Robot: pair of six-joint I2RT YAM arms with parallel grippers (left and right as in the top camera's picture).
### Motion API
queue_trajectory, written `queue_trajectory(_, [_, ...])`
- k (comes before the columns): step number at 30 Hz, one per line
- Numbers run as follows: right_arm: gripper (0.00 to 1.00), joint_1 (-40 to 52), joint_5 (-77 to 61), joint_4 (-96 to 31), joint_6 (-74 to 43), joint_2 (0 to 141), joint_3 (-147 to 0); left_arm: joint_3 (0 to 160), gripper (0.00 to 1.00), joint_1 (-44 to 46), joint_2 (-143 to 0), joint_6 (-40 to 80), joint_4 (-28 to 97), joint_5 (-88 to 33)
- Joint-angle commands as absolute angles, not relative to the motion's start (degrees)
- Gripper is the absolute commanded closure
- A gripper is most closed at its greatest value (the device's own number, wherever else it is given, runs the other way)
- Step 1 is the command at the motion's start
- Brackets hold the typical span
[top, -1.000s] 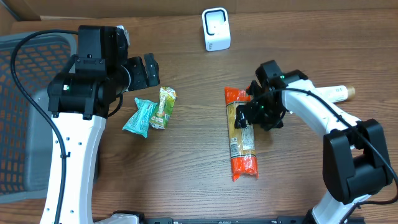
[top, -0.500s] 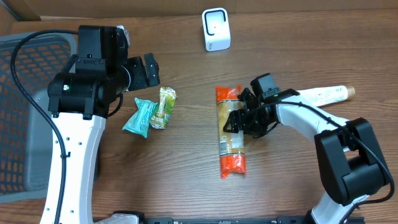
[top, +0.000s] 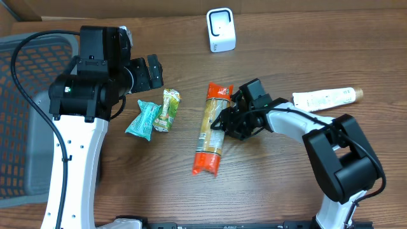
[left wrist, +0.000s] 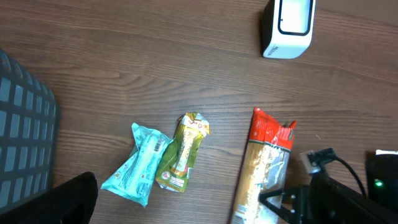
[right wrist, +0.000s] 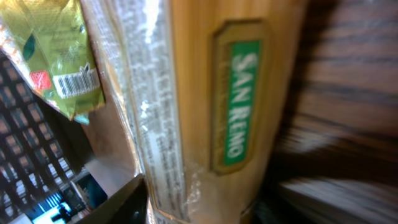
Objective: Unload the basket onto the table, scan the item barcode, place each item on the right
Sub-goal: 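Regrasp the spaghetti pack at its middle with the right gripper, then lift the spaghetti pack up toward the white scanner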
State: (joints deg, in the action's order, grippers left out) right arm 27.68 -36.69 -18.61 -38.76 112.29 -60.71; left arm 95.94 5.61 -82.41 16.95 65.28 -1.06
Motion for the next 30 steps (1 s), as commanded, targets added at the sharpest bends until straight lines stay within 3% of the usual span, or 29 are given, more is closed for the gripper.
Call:
queue_trajectory(1, [0.64,30.15,-27.66,-19.0,-45.65,116.22,-59.2,96.47,0.0,5.69,-82.5,16.29,65.39,-1.48])
queue_trajectory(5, [0.96,30.68,-29.54,-17.76,-45.15,116.2,-59.29,96.47,0.0,5.69,-82.5,16.29,65.39,-1.48])
queue_trajectory(18, [0.96,24.71,-53.3,-18.15,-31.33,99.7,-60.07,96.47,0.01,5.69,-82.5,16.29,65.39,-1.48])
queue_trajectory(30, [0.96,16.78,-74.59,-11.7,-30.46,87.22,-60.07,96.47,0.0,5.69,-82.5,16.29,65.39,-1.48])
